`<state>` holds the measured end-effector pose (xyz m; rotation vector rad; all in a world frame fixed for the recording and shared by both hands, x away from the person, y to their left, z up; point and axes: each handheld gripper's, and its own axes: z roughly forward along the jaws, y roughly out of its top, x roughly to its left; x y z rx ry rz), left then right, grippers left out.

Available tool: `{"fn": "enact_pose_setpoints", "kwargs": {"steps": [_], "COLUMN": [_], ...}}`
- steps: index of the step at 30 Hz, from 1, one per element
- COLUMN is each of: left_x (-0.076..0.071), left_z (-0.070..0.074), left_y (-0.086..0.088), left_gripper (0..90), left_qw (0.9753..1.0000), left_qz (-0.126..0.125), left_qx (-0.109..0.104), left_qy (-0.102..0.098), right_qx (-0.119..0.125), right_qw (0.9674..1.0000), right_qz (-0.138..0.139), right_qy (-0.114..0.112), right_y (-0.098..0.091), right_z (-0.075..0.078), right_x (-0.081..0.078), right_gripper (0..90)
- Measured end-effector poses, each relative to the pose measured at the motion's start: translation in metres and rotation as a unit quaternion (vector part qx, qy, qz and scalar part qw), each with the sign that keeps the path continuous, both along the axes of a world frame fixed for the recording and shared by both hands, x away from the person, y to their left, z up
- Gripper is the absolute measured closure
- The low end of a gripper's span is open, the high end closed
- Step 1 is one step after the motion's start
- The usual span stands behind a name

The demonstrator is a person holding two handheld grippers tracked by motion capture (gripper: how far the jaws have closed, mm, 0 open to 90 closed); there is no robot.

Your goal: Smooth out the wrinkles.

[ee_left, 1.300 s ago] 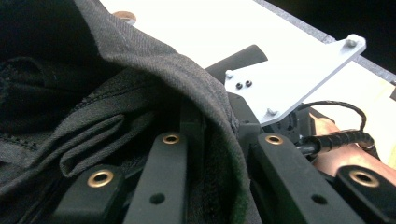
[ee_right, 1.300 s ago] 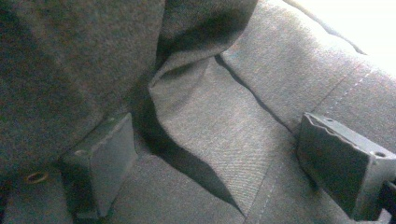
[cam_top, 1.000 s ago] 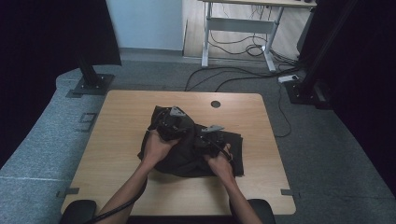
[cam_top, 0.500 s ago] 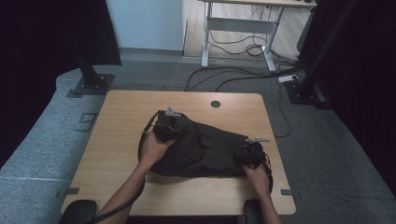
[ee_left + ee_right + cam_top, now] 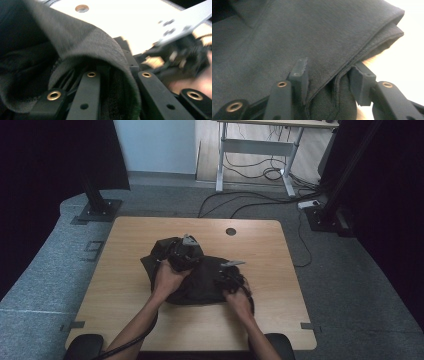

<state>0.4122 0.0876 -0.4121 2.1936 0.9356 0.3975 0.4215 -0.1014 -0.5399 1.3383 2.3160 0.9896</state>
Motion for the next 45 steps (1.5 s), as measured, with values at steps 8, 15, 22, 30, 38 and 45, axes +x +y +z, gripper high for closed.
{"fn": "enact_pose_setpoints", "kwargs": {"steps": [8, 15, 22, 30, 38, 45], "left_x": [0.007, 0.007, 0.008, 0.007, 0.011, 0.005], "left_z": [-0.052, -0.087, -0.097, -0.088, -0.047, -0.005], "left_y": [-0.003, -0.03, -0.035, -0.037, -0.029, -0.023], "left_gripper": [79.2, 77.0, 64.2, 47.5, 31.0, 25.5], "left_qw": [0.9985, 0.9939, 0.9929, 0.993, 0.9958, 0.9981], "left_qz": [0.0, -0.011, -0.019, -0.026, -0.029, -0.045], "left_qx": [0.024, 0.09, 0.084, 0.066, -0.004, -0.031], "left_qy": [0.049, 0.063, 0.082, 0.094, 0.087, 0.029], "right_qx": [0.041, 0.028, 0.029, 0.001, -0.006, -0.002], "right_qw": [0.9986, 0.9996, 0.9996, 0.9996, 0.9992, 0.999], "right_qz": [0.028, -0.001, 0.003, 0.027, 0.025, 0.027], "right_qy": [0.017, -0.004, 0.003, -0.006, -0.03, -0.035], "right_y": [0.018, -0.027, -0.037, -0.021, -0.023, -0.024], "right_z": [0.001, 0.014, 0.005, -0.004, -0.009, -0.01], "right_x": [0.003, -0.008, -0.015, -0.016, -0.017, -0.018], "right_gripper": [27.2, 28.7, 27.8, 23.5, 20.7, 20.7]}}
